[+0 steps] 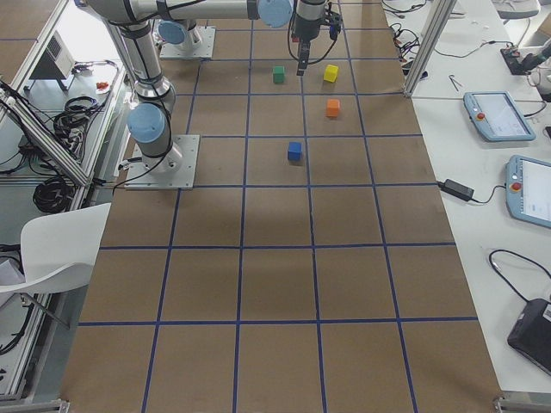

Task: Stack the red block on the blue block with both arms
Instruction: 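Carry the red cube with the left gripper toward the table center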

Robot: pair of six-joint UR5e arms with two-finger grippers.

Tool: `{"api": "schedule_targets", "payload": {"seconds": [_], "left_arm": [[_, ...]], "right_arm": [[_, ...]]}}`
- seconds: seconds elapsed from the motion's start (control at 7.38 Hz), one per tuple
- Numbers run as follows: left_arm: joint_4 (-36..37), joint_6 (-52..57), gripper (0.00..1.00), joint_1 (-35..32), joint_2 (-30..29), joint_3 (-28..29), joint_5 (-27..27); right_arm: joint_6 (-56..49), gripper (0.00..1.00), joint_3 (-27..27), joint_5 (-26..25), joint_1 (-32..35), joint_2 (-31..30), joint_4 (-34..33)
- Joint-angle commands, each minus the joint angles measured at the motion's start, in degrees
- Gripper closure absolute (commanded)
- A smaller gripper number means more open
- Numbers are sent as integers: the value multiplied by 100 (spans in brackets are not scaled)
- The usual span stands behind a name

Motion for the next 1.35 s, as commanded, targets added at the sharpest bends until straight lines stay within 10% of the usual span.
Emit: {"api": "schedule_targets", "payload": {"seconds": [0.0,0.95,1.22], "left_arm": [[4,-1324,100,-959,-334,463,-377],[936,-2603,100,-2008,-1724,702,-606],[1006,-2640,54,-2035,-1891,711,-579]], "right_arm": [[-11,0,0,-10,0,-3,4],[33,0,0,-45,0,-3,4],[41,0,0,-37,0,-3,4]]}}
